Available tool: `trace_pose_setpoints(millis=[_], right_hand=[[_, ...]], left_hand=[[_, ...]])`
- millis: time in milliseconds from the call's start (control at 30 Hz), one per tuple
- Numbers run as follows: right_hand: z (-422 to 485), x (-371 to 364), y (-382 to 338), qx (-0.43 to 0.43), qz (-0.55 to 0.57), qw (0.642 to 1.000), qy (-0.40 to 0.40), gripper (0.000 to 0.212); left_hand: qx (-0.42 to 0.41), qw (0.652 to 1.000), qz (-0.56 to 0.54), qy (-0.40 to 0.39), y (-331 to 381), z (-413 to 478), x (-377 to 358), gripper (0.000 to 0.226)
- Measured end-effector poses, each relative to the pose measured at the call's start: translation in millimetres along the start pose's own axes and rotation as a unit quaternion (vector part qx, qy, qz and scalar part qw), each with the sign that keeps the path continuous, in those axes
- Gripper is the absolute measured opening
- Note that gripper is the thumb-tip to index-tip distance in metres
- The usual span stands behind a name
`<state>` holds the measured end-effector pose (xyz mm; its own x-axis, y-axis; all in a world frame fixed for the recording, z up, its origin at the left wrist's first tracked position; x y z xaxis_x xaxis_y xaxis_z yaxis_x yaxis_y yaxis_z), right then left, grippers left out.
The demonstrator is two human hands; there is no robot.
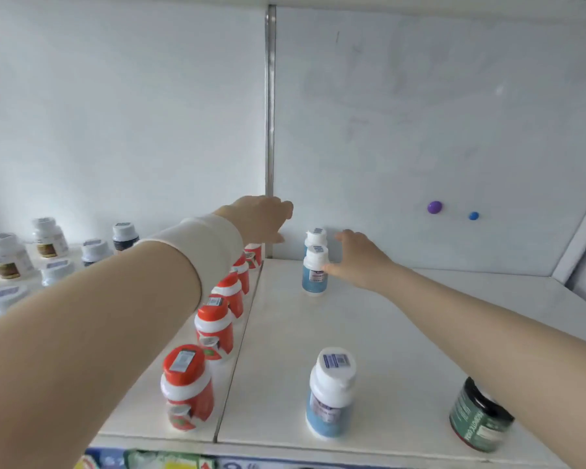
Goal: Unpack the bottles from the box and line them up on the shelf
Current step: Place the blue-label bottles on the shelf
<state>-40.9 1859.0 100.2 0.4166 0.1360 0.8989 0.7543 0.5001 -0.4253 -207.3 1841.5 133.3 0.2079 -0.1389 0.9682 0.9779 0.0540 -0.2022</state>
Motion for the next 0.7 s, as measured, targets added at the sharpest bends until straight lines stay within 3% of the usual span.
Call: trace_pose_setpoints(millis=[133,300,700], right_hand=[[-48,1,-38,0.044,-0.104,0.993,0.045,0.051],[-101,-22,-109,0.136,-0.173,0.975,0.038,0.043],[-170,-150,-365,0.362,-0.188,0.913,0.003,0.045]], left_hand=[[0.021,0.995,0.092,0.02,1,-84,17,0.04],[0.038,0.981,0.189,0.013,-19,-179,27,0.037],[0.239,0.935,0.246,-0.087,-208,-452,20,0.04]])
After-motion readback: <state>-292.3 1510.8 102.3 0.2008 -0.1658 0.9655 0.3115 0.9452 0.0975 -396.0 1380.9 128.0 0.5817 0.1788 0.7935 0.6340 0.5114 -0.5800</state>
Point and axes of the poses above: each hand's wrist, its own z-axis towards the middle knuckle, its own x-axis out of the back of the hand, y = z × x, the point moved 3 cm from there along z, towards the middle knuckle, and after that the axes turned 2 degrees about z, right-handed, at the moved point
